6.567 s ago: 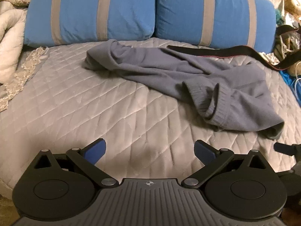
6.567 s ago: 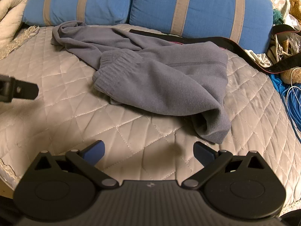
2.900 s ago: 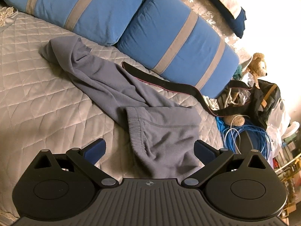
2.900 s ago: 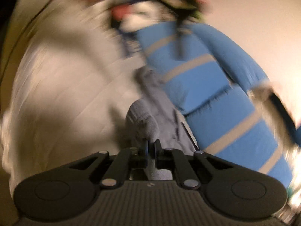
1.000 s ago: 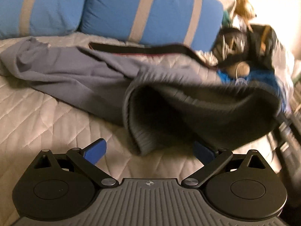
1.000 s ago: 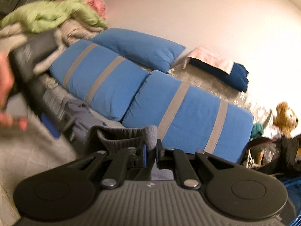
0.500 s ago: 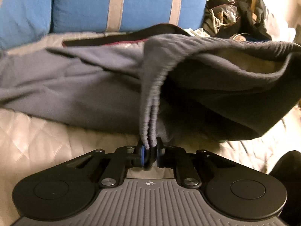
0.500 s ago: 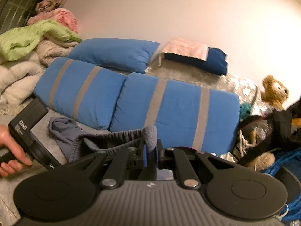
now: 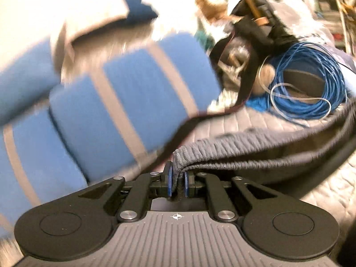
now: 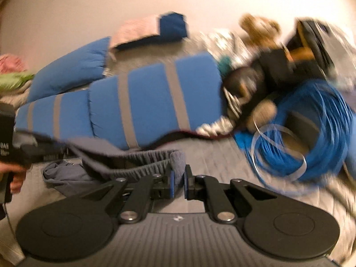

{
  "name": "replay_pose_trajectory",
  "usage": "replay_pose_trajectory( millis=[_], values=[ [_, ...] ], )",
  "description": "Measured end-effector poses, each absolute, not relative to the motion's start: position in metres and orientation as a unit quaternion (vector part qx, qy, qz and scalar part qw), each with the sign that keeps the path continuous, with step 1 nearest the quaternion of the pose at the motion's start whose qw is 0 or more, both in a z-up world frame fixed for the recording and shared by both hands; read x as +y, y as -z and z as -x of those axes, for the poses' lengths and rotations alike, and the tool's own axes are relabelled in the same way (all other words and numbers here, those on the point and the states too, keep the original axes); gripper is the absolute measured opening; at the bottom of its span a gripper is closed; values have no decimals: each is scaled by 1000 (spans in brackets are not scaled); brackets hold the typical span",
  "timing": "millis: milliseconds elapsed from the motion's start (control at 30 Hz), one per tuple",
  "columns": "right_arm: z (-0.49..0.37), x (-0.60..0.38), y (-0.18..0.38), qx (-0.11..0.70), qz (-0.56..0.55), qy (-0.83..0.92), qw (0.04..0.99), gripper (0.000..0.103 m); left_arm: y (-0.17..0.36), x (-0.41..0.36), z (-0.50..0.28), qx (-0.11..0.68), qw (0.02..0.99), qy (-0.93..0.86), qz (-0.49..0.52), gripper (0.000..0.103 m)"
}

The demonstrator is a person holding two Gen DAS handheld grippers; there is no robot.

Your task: Fold clothes

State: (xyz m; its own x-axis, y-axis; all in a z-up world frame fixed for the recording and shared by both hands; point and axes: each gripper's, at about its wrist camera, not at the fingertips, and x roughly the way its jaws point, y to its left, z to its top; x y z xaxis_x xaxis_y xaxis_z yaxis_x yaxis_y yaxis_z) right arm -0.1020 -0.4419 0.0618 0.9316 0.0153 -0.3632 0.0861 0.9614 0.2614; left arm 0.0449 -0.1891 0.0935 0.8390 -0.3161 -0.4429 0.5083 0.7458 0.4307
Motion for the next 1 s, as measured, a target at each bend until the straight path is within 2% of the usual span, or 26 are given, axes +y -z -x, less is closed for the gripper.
replay_pose_trajectory(
  millis=[233,400,433,467,500,533,567,633,667,733,900,1000],
  values=[
    [124,-470,-41,231,-218,34,948,9,-104,-291,-45,65,901,225,-366,9],
    [131,-489,-23,257,-256,48,931,8,-69,-358,-59,29,893,199,-402,13],
    [131,-492,-19,265,-264,52,926,9,-61,-368,-63,28,889,194,-415,15],
    [130,-495,-15,272,-271,56,922,11,-54,-376,-66,31,885,184,-426,28],
    [129,-498,-11,279,-277,60,918,13,-47,-384,-69,34,881,174,-438,35],
    [128,-500,-8,285,-279,68,915,18,-40,-391,-72,37,878,163,-449,56],
    [128,-503,-6,290,-280,80,912,36,-36,-393,-73,39,877,161,-450,79],
    [130,-505,-5,287,-270,82,915,55,-36,-389,-71,38,878,172,-446,93],
    [131,-504,-6,285,-263,81,918,64,-36,-387,-70,37,878,175,-444,92],
    [132,-502,-9,282,-247,81,924,70,-38,-378,-65,35,879,173,-444,93],
    [126,-483,-18,284,-221,66,931,74,-48,-344,-52,46,884,175,-432,93],
    [122,-471,-24,286,-206,56,934,81,-53,-313,-41,63,886,177,-424,93]
  ],
)
